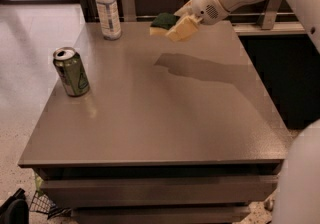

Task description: Move sponge near blue plastic bottle

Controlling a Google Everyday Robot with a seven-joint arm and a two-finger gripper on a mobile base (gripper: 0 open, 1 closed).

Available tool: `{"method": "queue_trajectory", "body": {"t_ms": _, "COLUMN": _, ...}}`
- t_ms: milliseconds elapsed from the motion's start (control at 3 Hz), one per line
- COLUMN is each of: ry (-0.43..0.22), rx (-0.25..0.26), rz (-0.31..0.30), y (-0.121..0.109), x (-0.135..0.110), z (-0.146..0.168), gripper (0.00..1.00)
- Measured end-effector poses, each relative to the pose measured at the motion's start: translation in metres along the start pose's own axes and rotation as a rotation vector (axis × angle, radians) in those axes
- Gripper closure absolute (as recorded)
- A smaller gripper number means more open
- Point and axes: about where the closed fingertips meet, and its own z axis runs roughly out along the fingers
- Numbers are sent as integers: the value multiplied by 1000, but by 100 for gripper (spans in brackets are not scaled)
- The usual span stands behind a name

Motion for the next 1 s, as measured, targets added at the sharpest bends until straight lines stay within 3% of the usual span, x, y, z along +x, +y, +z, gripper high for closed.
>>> {"method": "queue_trajectory", "body": {"t_ms": 333, "ry": -5, "rx": -11, "rz": 48, "y": -48, "x": 13, "z": 44, "gripper": 100}}
{"method": "queue_trajectory", "body": {"t_ms": 667, "ry": -37, "rx": 25, "rz": 69, "y": -82, "x": 2, "z": 75, "gripper": 100}}
{"method": "queue_trajectory", "body": {"t_ms": 1000, "ry": -38, "rx": 74, "rz": 81, "y": -92, "x": -12, "z": 88, "gripper": 100}}
